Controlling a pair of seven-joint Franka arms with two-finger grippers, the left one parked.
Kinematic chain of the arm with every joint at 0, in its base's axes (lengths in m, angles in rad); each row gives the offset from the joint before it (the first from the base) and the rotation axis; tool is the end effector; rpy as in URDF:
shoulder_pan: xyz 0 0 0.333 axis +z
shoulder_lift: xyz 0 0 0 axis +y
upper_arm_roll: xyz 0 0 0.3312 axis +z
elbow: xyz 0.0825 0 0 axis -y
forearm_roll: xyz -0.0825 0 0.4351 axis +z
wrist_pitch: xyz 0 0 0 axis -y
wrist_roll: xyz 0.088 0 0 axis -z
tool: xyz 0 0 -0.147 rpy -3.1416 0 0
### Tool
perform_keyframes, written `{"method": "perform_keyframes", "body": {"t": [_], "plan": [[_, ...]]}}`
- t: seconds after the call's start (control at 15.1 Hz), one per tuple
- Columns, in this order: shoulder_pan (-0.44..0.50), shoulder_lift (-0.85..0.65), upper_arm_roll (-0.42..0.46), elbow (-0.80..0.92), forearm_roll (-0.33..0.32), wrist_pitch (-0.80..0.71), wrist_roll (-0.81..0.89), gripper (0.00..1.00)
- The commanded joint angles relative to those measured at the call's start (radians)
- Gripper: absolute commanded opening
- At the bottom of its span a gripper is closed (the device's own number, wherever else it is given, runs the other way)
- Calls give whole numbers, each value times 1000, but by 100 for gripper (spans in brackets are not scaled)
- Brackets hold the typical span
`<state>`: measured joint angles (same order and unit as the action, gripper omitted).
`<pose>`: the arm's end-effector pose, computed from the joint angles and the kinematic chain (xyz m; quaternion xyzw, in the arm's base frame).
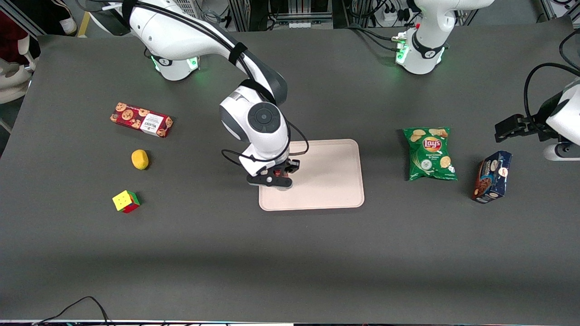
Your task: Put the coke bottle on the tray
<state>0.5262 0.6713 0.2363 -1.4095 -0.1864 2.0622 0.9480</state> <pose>0.5924 0.5038 0.2623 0.9973 -0.0735 0.0072 0.0055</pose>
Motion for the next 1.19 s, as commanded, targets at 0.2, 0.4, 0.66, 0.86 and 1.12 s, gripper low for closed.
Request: {"method": "perform_keyframes", "body": {"t": [0.2,0.4,0.66,0.86,1.12], "plan": [[-26,-35,6,-3,-15,7,20,100],[-133,-137,55,-17,11,-63,-43,100],[-325,-358,77,-126,134,-143,-270,100],[-399,-540,40,-294,137,-145,-417,100],[-405,-705,-154,-448,199,-148,-723,100]]}}
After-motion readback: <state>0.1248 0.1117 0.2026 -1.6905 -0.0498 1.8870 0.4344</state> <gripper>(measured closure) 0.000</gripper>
